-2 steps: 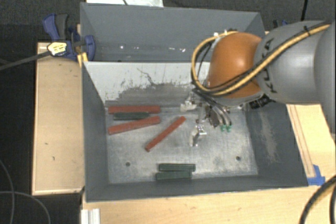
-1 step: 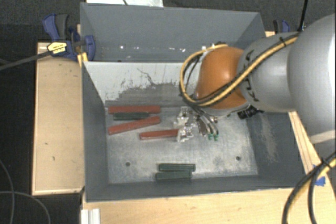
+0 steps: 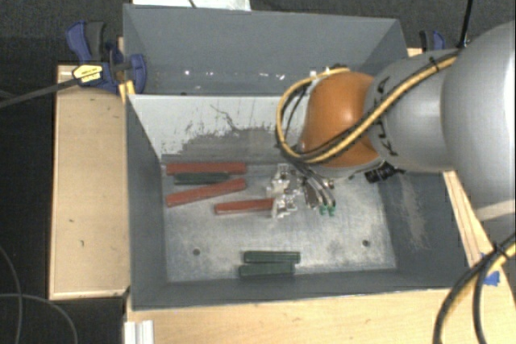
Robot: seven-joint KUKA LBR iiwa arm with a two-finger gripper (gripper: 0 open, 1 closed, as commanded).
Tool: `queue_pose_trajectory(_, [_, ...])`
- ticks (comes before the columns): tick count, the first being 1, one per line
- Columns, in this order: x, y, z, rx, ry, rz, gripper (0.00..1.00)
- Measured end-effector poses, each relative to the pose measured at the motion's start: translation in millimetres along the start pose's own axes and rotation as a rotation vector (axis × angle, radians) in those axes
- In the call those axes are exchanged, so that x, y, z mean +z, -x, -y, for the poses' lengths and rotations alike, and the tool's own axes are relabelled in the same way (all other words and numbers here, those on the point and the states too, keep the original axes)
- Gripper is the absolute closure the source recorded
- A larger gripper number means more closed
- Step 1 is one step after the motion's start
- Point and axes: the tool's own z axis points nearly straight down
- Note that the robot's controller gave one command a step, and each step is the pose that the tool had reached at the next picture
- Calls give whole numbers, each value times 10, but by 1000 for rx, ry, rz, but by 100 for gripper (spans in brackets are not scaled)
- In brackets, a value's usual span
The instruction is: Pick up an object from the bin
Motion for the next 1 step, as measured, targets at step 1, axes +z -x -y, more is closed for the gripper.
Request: queue_pose_trajectory(1, [-2016, 161, -68, -109, -2, -14, 100])
